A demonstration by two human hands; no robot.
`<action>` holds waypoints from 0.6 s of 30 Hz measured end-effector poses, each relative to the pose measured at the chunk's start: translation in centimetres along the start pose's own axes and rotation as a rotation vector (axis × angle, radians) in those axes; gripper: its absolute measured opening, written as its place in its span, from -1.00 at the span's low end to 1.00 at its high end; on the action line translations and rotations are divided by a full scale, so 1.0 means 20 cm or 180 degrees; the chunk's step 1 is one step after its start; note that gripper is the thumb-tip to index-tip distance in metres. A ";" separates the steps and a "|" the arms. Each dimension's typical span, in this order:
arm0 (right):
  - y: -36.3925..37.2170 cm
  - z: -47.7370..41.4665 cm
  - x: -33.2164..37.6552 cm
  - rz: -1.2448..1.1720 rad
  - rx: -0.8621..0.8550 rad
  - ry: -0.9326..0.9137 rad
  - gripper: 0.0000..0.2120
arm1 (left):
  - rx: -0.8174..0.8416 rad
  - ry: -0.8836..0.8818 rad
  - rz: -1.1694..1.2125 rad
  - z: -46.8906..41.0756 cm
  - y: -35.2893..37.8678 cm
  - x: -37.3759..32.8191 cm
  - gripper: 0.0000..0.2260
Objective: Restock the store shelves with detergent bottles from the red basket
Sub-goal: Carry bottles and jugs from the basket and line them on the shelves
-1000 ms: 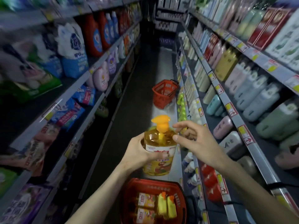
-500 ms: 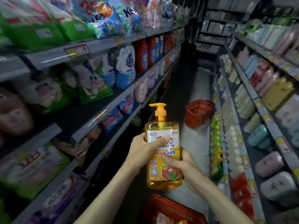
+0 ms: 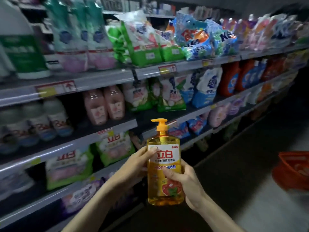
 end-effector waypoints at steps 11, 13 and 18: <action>0.49 0.07 0.18 0.0232 0.1455 -0.0407 -0.44 | -0.1569 0.0035 0.0183 0.52 -0.40 -0.04 -0.67; 0.61 0.14 0.22 0.0254 0.1703 -0.0470 -0.51 | -0.1827 0.0087 0.0089 0.64 -0.48 -0.06 -0.74; 0.93 0.34 0.33 0.0342 0.2342 -0.0768 -0.48 | -0.2412 0.0441 -0.0190 0.99 -0.68 -0.18 -0.65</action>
Point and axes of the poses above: each hand's wrist, its own z-axis away from the middle knuckle, its own y-axis out of the palm, x = y × z, the point moved 6 cm from there along -z, towards the middle knuckle, and after that the axes turned 14 degrees about -x, right-handed, at the moved point
